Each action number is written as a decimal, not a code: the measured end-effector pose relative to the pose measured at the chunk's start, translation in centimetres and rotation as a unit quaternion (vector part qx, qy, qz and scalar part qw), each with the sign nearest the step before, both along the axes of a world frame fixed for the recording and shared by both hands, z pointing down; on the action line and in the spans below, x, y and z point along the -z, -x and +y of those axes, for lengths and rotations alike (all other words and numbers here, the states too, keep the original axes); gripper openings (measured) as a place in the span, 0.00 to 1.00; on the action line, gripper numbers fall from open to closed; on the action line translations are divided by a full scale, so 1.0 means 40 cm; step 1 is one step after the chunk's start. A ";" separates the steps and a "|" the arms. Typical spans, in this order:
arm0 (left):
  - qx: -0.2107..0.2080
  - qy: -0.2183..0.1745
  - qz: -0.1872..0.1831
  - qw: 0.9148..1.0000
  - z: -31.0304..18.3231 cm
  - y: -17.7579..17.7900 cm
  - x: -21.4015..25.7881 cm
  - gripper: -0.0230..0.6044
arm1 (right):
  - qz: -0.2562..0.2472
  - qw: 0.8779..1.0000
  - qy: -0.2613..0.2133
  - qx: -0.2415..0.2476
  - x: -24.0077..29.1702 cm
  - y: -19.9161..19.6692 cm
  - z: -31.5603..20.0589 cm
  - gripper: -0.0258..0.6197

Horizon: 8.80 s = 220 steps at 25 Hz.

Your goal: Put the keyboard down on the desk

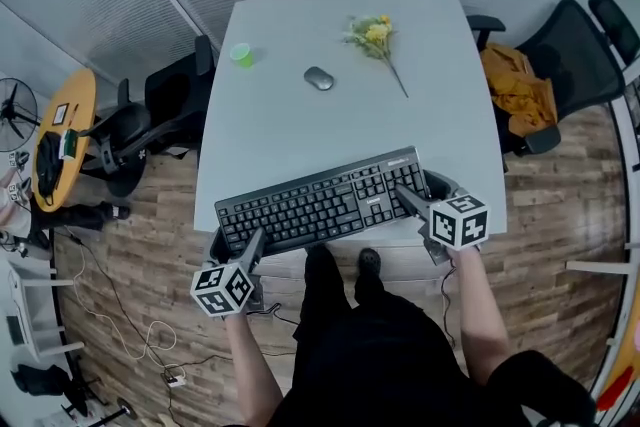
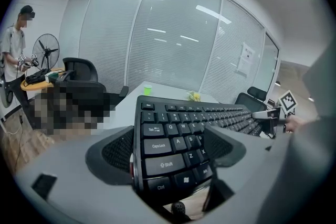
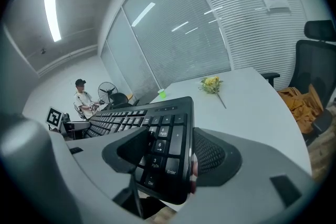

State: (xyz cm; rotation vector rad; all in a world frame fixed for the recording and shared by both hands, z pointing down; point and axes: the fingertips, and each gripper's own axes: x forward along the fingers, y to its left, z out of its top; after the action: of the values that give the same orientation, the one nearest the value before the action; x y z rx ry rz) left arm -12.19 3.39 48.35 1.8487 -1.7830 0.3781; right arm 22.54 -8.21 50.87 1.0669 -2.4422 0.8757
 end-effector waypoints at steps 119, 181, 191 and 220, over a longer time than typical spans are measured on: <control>-0.034 0.157 0.046 0.986 -0.469 0.474 -0.504 0.69 | 0.083 0.987 0.136 -0.034 -0.453 0.453 -0.397 0.47; -0.084 -0.092 -0.005 0.992 -0.386 0.235 0.023 0.69 | -0.002 0.994 -0.105 -0.010 0.042 0.556 -0.239 0.40; -0.092 -0.152 -0.003 0.984 -0.193 0.043 0.159 0.65 | -0.045 0.983 -0.174 0.025 0.221 0.493 -0.016 0.36; -0.077 -0.251 -0.011 0.965 0.166 -0.149 0.379 0.07 | -0.107 0.960 -0.252 0.056 0.449 0.377 0.342 0.06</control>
State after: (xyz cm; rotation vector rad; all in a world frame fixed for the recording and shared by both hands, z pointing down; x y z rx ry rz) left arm -6.25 10.03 33.19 2.3439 -1.8755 -0.0054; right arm 7.46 5.47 32.92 1.0143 -2.9698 0.3475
